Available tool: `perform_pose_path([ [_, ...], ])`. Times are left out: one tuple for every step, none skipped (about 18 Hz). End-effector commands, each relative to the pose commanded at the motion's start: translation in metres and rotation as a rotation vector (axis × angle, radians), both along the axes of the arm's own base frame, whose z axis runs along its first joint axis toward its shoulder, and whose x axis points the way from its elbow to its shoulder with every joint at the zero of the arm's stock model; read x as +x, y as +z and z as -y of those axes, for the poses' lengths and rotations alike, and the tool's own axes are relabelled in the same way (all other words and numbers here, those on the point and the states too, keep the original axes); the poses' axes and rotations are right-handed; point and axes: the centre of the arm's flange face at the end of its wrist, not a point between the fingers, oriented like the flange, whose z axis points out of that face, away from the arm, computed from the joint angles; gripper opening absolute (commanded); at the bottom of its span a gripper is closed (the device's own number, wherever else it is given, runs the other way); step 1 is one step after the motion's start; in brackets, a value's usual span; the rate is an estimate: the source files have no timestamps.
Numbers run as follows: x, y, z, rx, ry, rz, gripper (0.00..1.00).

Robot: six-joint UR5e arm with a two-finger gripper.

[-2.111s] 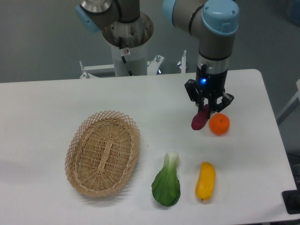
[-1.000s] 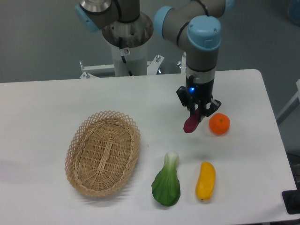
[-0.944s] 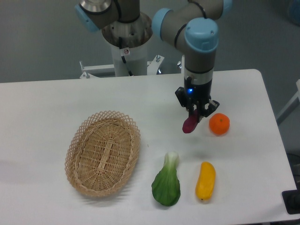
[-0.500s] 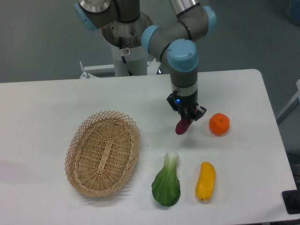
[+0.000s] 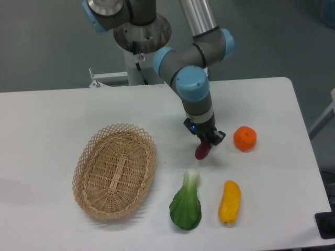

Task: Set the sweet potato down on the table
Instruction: 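Lower the sweet potato onto the table and open the gripper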

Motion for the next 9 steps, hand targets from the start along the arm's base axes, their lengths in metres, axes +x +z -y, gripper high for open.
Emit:
perform_pose_path([
  [-0.003, -0.001, -0.002, 0.001, 0.000, -0.001, 0.18],
  [-0.005, 0.001, -0.004, 0.005, 0.001, -0.004, 0.18],
  [-0.009, 0.002, -0.005, 0.007, 0.000, -0.008, 0.18],
  [-0.010, -0.001, -0.007, 0.004, -0.003, -0.005, 0.18],
  [-0.013, -0.005, -0.008, 0.001, -0.005, -0.002, 0.18],
  [-0.015, -0.006, -0.010, 0.002, -0.005, -0.003, 0.18],
  [-0.016, -0.008, -0.011, 0.000, -0.005, 0.001, 0.19],
  [-0.016, -0.010, -0.011, -0.002, -0.005, 0.003, 0.22],
  [-0.015, -0.011, -0.010, -0.004, -0.005, 0.006, 0.28],
])
